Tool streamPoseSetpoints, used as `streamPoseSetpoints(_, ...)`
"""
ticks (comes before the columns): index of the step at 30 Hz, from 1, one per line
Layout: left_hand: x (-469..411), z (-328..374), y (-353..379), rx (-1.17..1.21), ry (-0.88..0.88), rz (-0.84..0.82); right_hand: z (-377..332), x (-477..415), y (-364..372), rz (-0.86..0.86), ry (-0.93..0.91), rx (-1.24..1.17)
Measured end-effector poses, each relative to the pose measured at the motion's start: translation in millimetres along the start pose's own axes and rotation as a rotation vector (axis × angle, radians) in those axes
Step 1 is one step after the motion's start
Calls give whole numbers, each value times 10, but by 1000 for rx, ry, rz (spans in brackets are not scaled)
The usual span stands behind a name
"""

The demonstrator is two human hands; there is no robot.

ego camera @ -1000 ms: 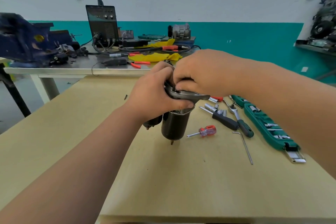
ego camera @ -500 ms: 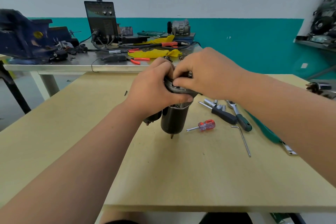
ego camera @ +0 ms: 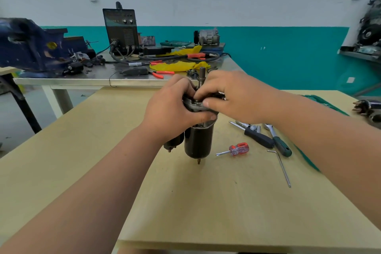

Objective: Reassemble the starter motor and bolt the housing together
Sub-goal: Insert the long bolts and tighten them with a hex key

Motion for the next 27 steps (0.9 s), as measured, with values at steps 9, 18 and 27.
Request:
streamPoseSetpoints(9,-3,122,21,-20,40,-17,28,41,-147,20,-37,166)
streamPoseSetpoints(18,-6,141,17,-4,46,-28,39,81,-95,141,-44,242)
streamPoseSetpoints(27,-20,202,38,-28,56,-43,4,123,-62,130,-61,396)
Point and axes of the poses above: each hand's wrist, its own x-axis away from the middle knuckle, its own y-axis out of the palm, z = x × y, the point moved 4 cm from there along -x, towards the middle knuckle, and after that the axes turned 12 degrees about y, right-handed, at the moved point
